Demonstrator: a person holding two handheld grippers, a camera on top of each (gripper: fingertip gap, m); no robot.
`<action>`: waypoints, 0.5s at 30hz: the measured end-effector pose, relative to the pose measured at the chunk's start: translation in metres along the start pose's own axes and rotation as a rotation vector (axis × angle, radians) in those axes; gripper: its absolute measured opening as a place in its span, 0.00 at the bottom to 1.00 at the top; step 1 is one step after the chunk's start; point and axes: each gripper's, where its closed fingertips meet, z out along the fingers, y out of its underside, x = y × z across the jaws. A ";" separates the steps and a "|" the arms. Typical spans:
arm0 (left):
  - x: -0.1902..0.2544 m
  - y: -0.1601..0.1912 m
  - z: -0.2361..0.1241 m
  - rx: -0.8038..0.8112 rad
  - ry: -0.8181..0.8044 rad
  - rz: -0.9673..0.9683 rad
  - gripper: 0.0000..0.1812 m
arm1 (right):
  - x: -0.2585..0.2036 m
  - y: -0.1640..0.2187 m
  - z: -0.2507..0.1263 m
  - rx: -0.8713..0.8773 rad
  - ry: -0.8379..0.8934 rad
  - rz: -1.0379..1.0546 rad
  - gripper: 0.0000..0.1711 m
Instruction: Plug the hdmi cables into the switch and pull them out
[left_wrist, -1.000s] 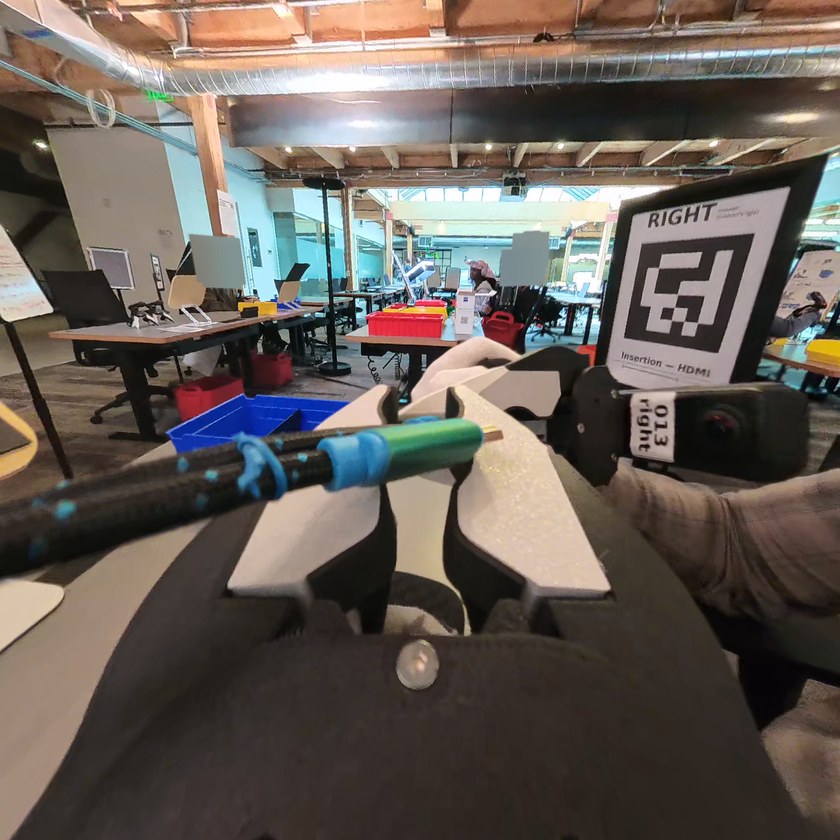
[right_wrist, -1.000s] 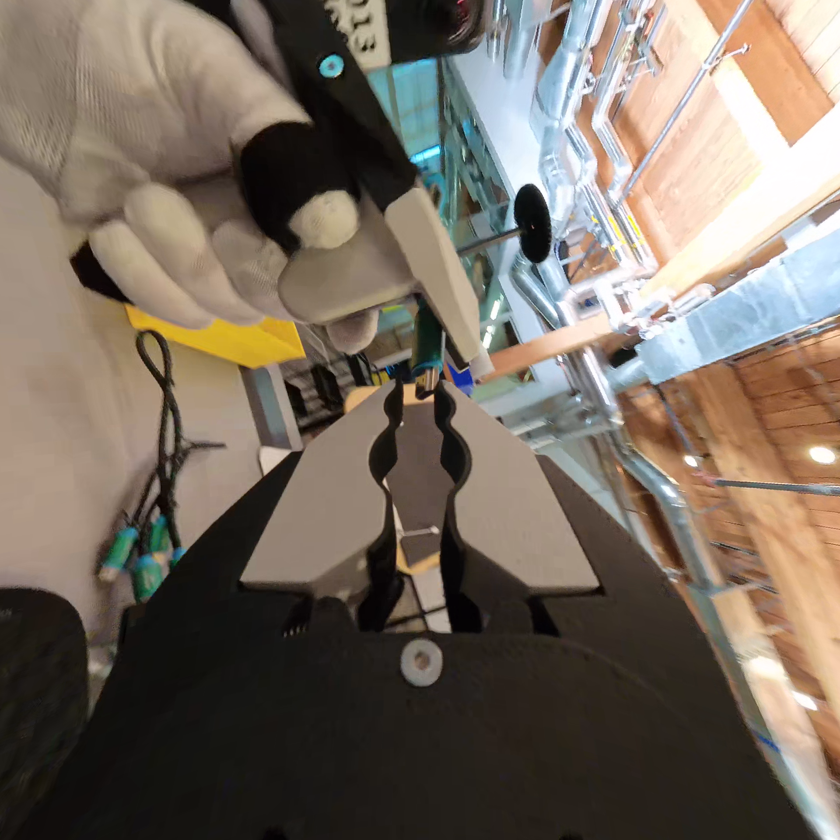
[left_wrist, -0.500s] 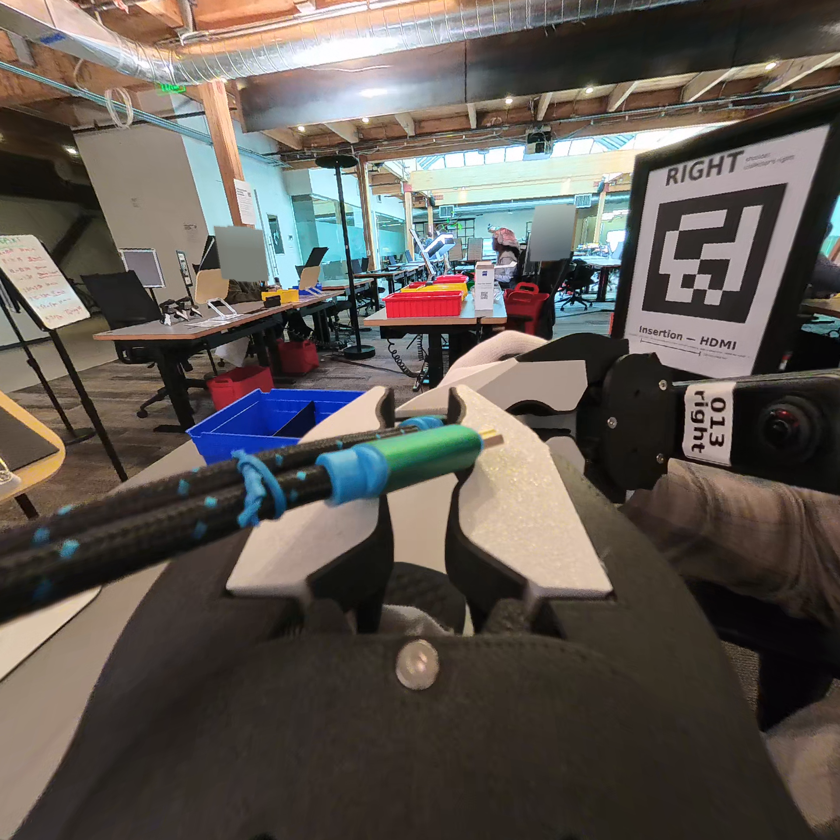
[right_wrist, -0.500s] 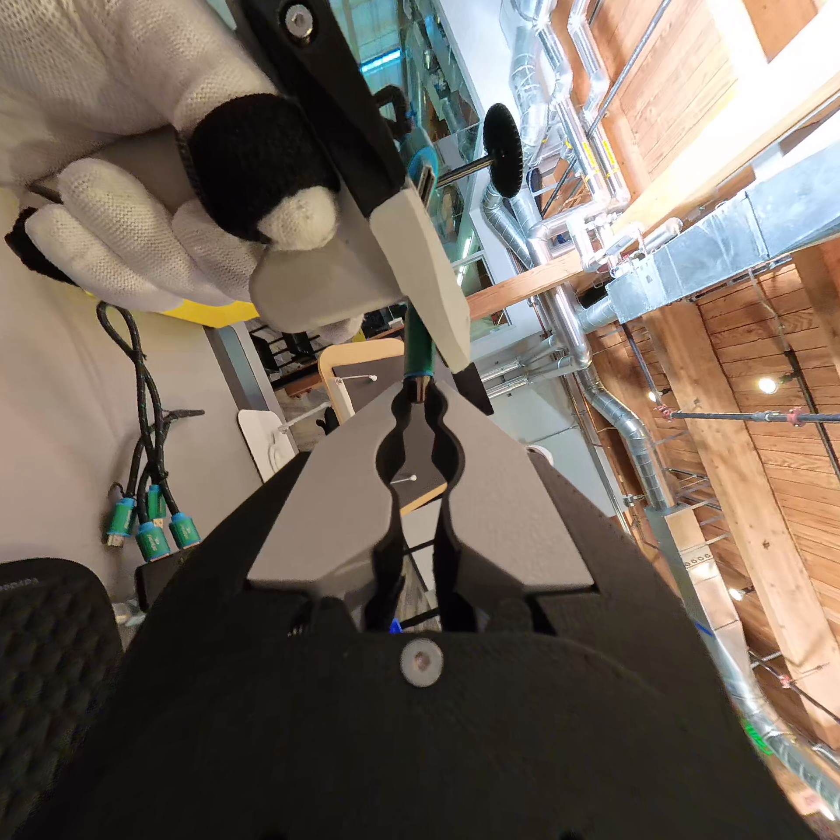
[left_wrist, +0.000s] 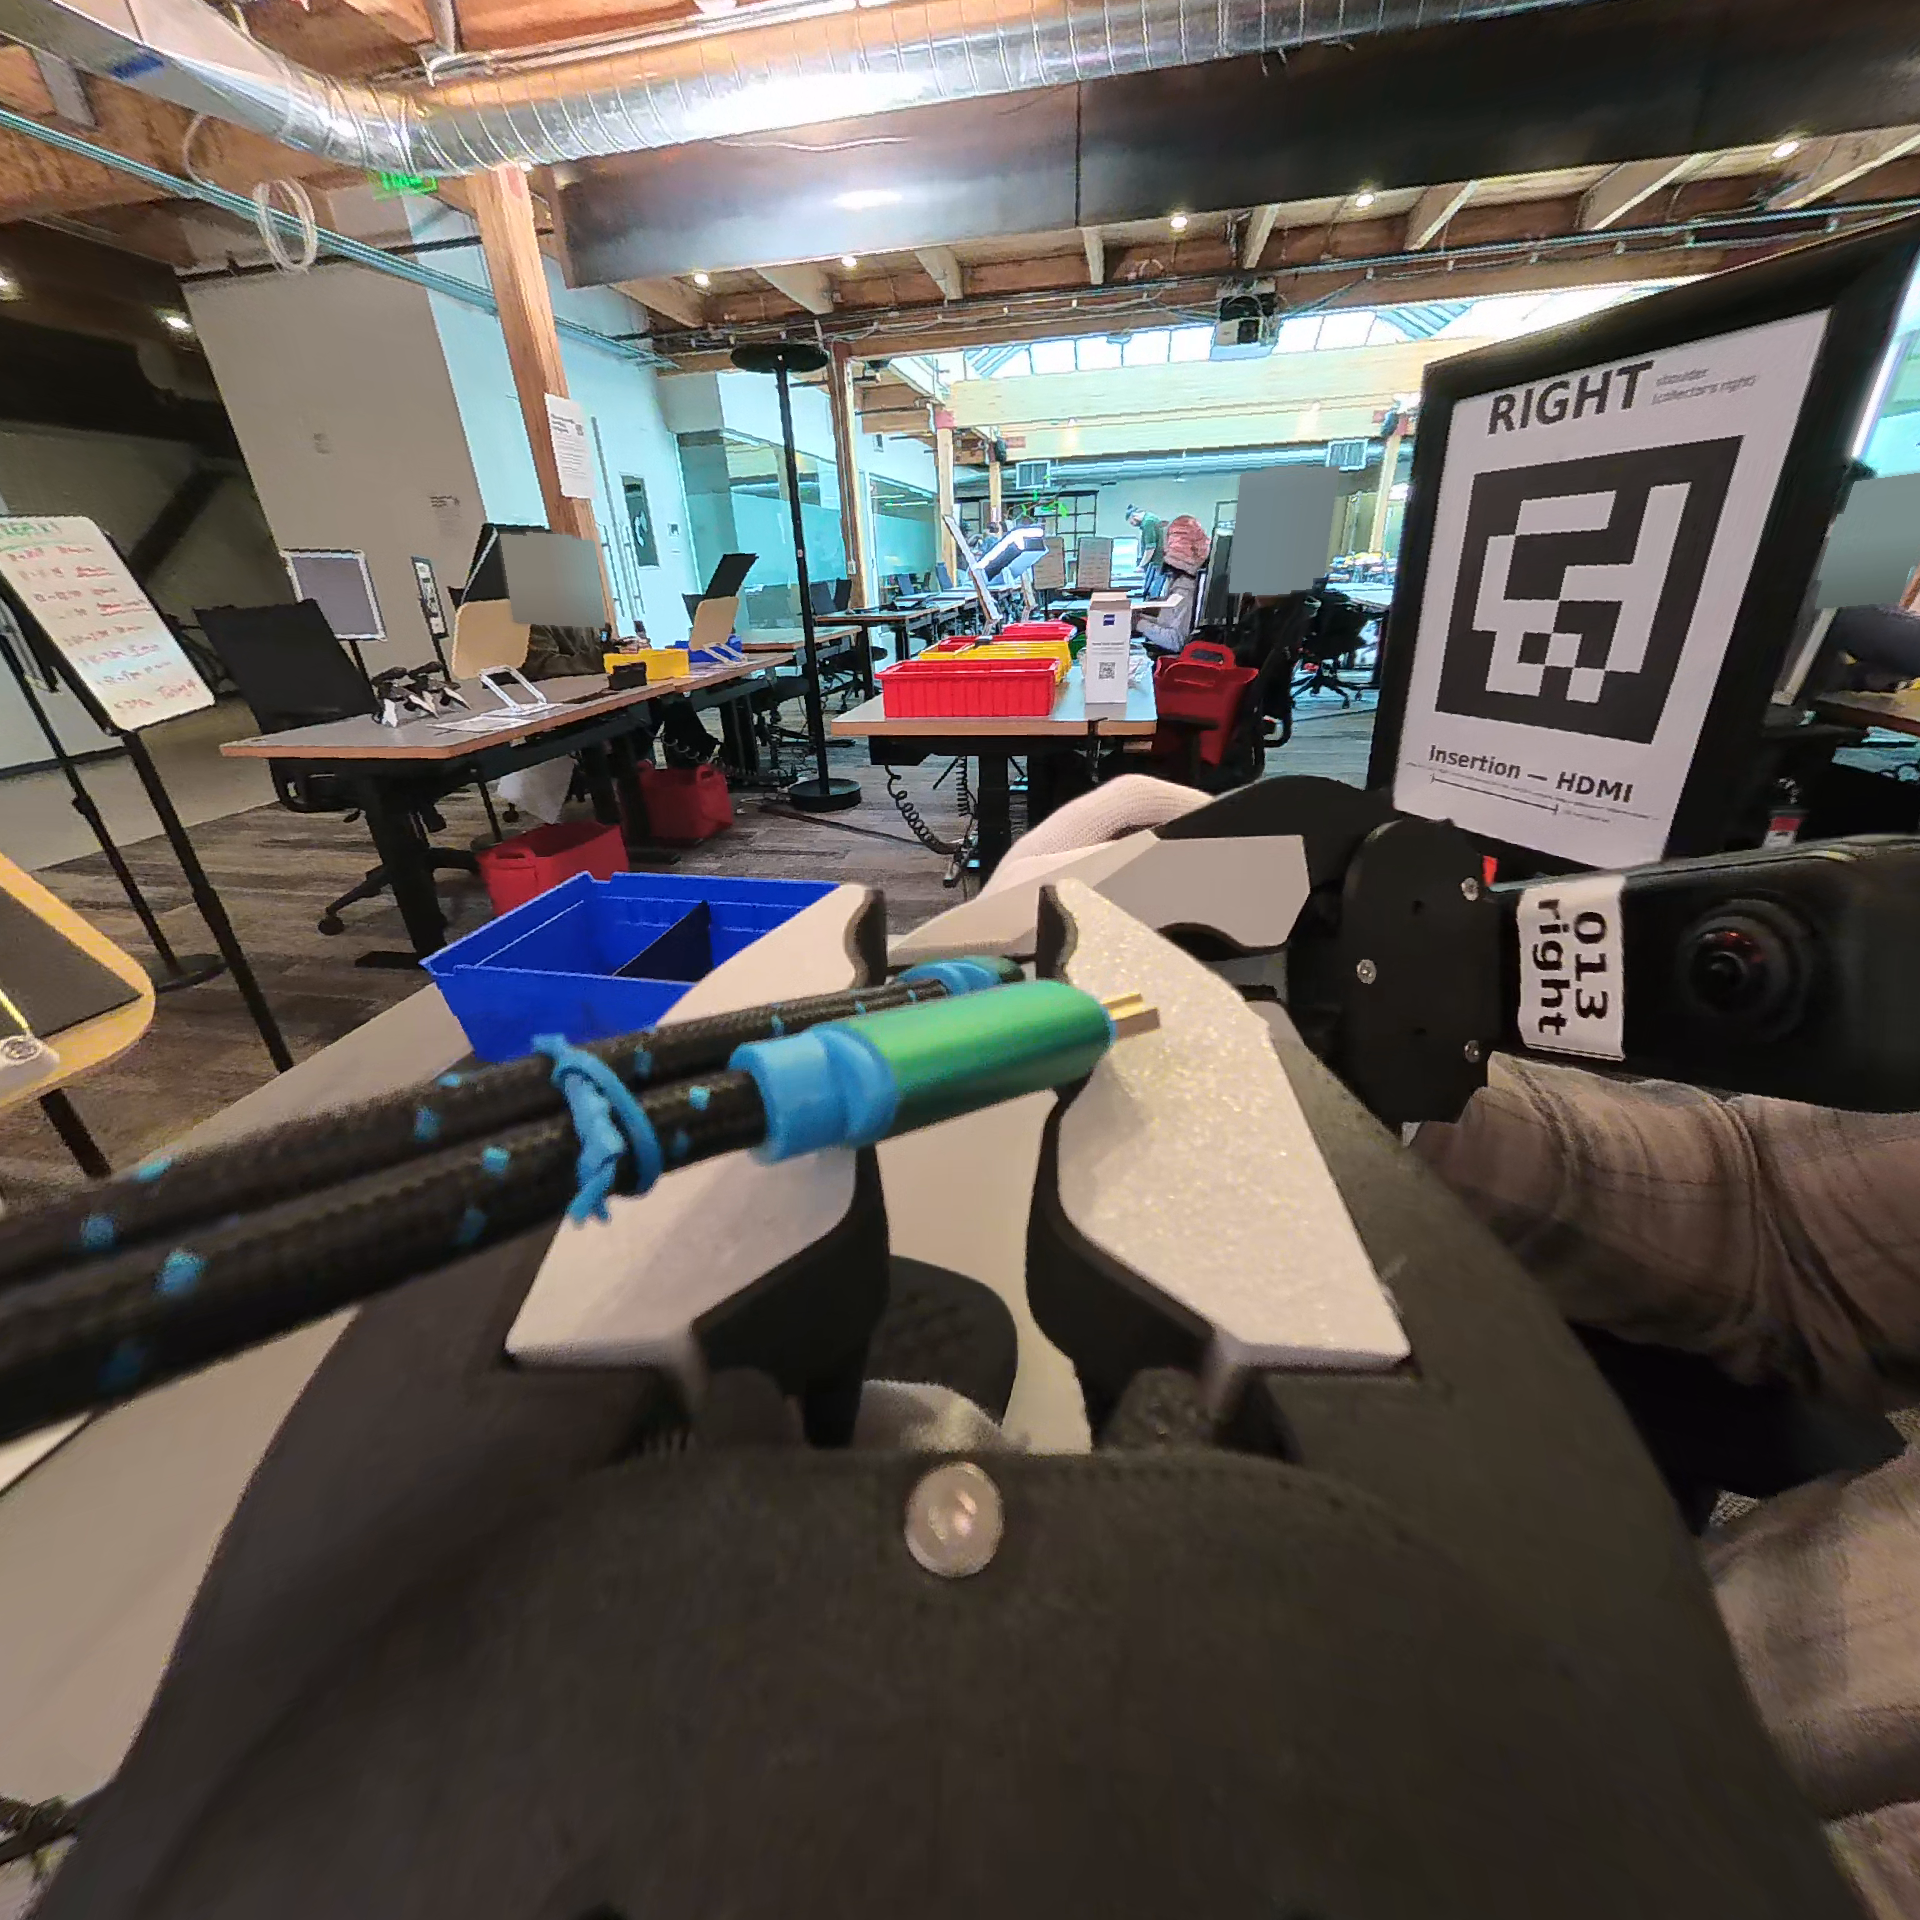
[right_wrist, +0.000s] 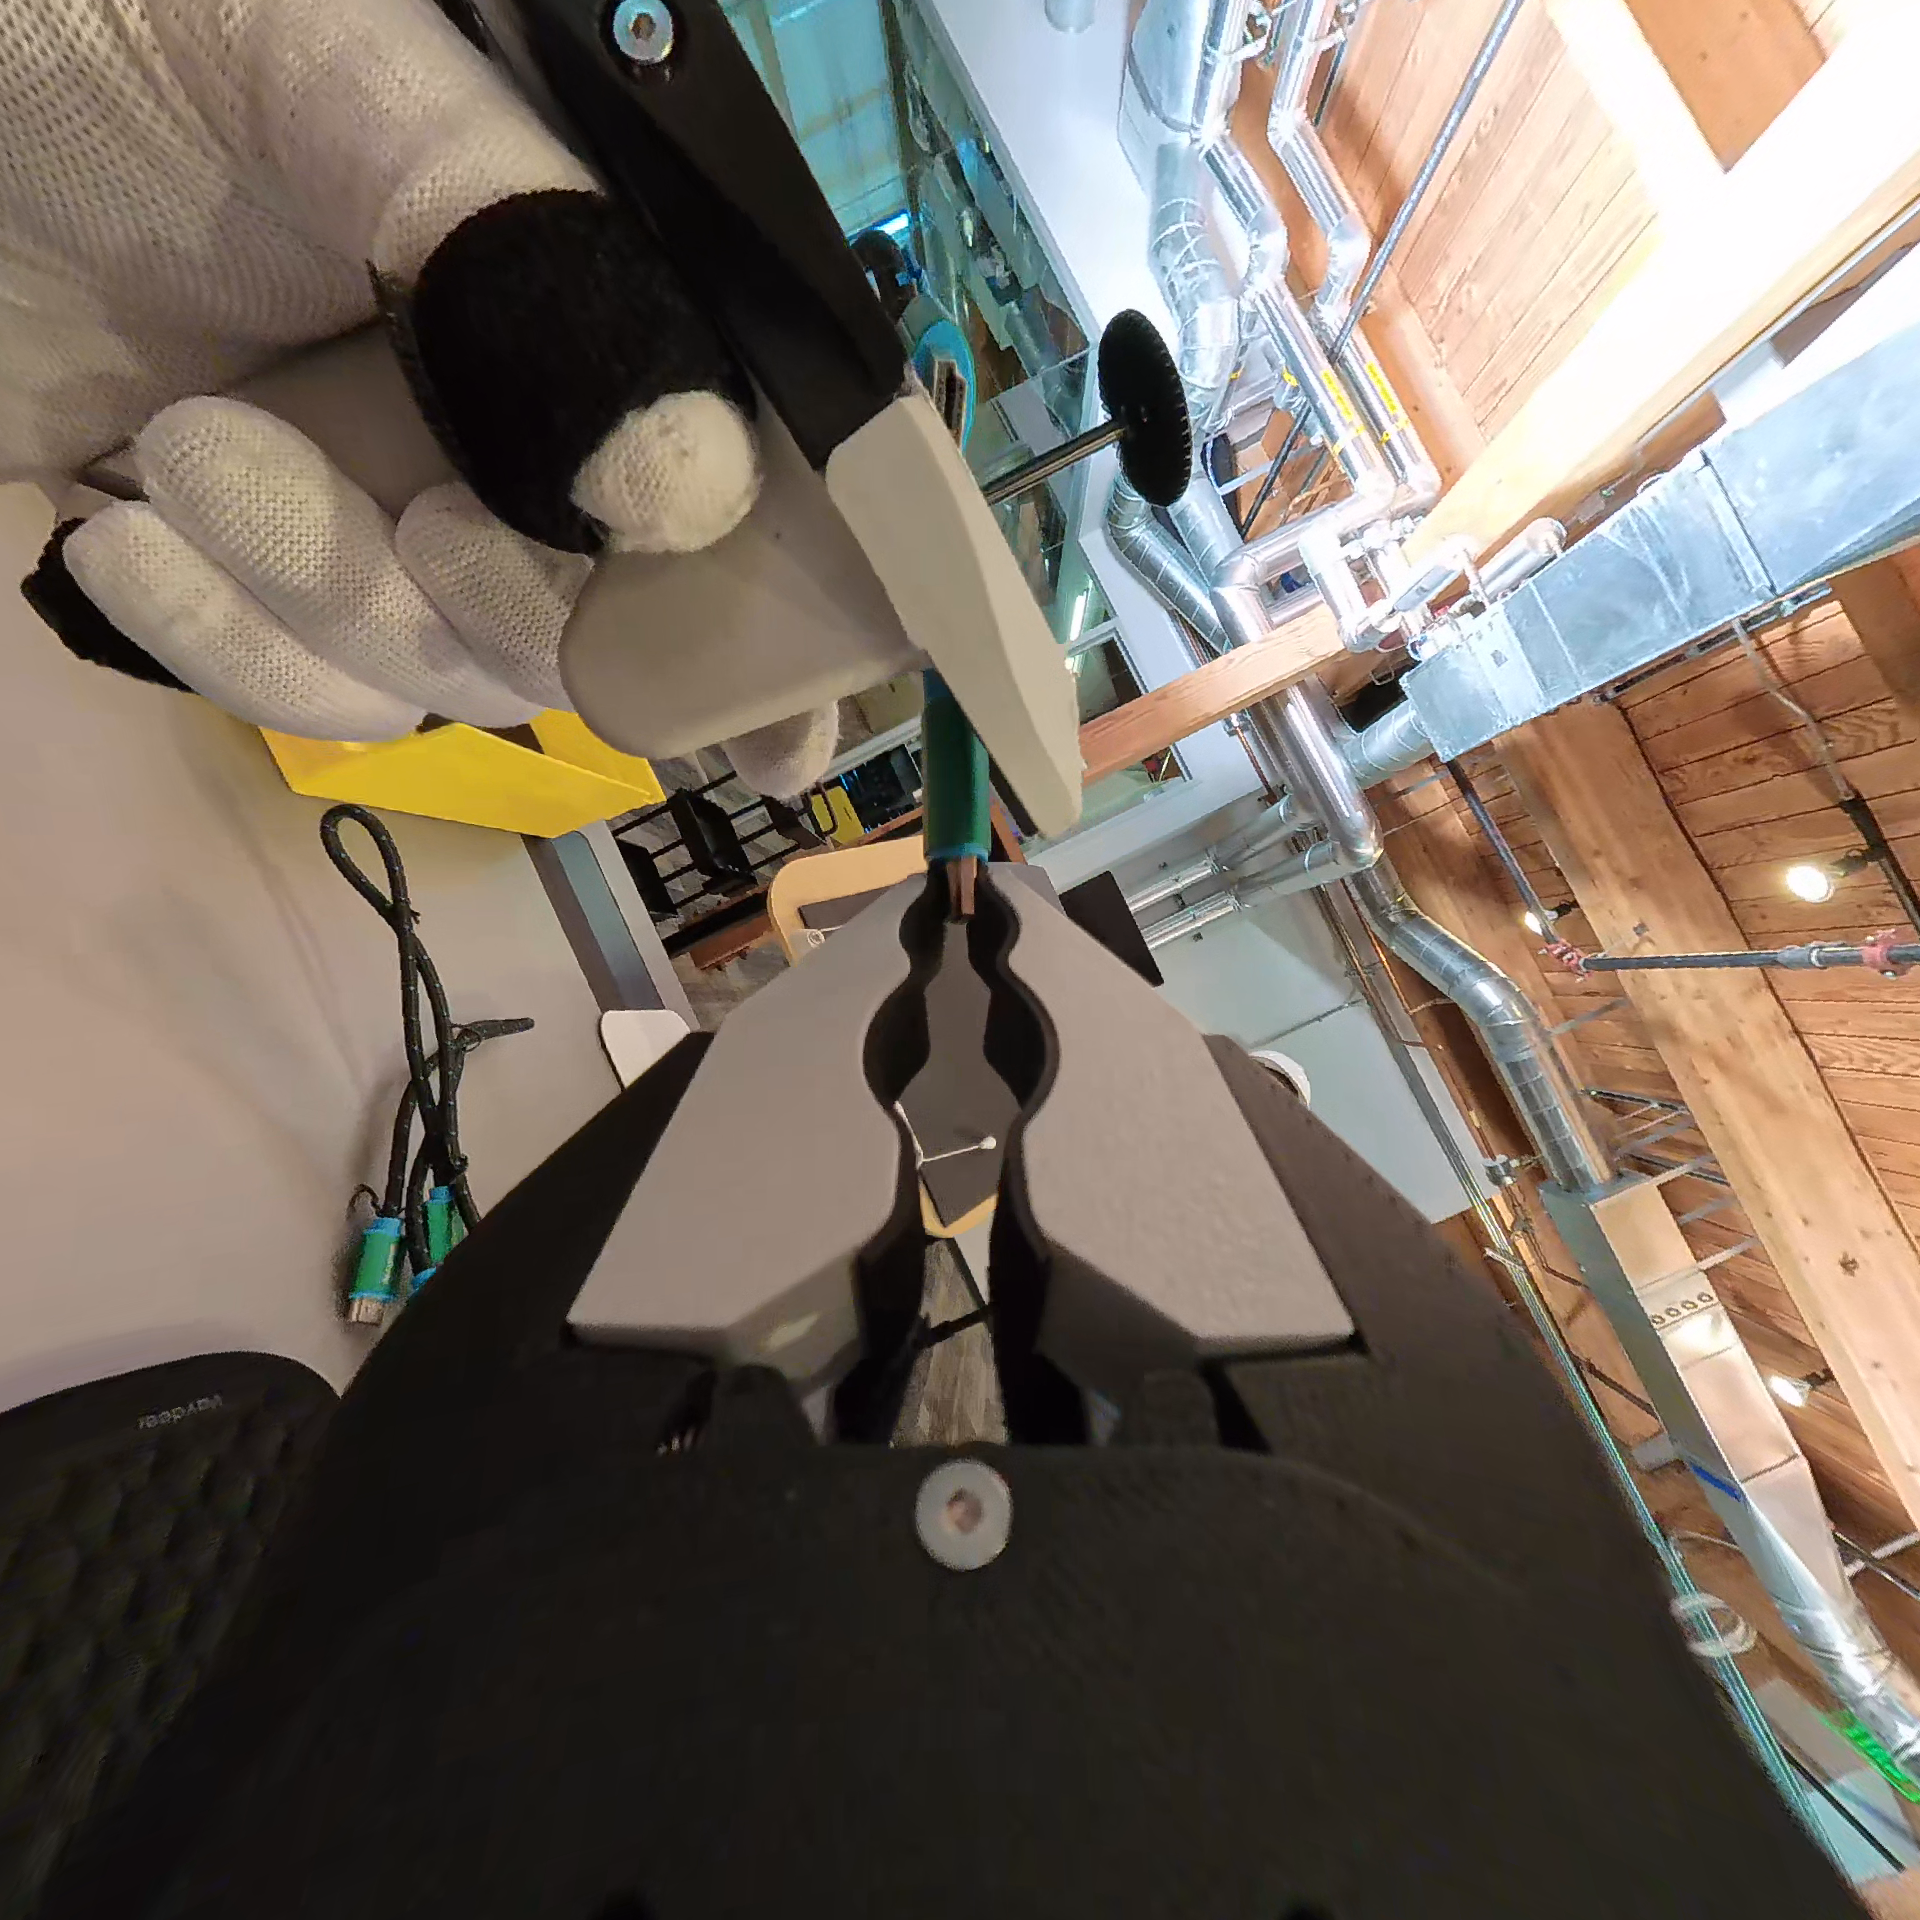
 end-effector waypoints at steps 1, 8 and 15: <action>0.001 0.000 -0.001 -0.002 -0.004 0.003 0.15 | -0.001 -0.001 0.000 0.006 -0.005 0.004 0.01; 0.000 0.001 -0.009 -0.005 -0.035 0.012 0.15 | -0.007 -0.007 0.004 0.044 -0.030 0.031 0.01; 0.002 0.004 -0.004 -0.018 -0.012 0.012 0.15 | -0.007 -0.003 0.002 0.038 -0.029 0.034 0.01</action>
